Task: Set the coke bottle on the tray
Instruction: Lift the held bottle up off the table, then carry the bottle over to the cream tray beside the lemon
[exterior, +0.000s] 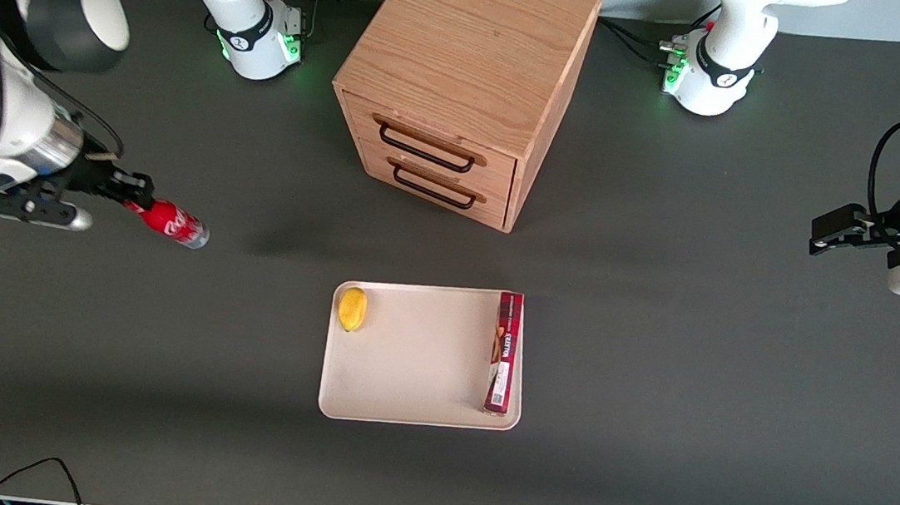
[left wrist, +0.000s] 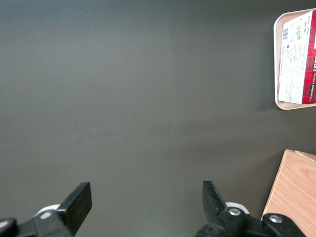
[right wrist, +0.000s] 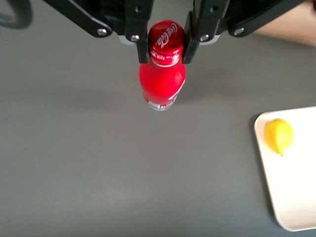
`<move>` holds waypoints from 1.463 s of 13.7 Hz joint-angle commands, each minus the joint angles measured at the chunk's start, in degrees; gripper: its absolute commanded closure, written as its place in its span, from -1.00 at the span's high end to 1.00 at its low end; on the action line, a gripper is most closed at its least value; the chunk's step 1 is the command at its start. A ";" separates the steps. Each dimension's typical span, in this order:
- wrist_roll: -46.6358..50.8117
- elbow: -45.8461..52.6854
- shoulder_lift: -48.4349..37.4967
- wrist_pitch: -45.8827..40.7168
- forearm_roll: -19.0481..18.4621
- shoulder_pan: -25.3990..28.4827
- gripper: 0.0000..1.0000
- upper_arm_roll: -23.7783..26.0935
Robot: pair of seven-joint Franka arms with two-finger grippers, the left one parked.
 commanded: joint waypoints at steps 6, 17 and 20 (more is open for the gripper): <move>2.81 21.80 6.70 -17.03 -0.05 0.36 -1.00 0.47; 34.46 52.77 40.81 -9.17 -5.15 24.51 -1.00 -2.40; 34.92 52.94 46.26 0.61 -5.07 28.48 -1.00 -6.90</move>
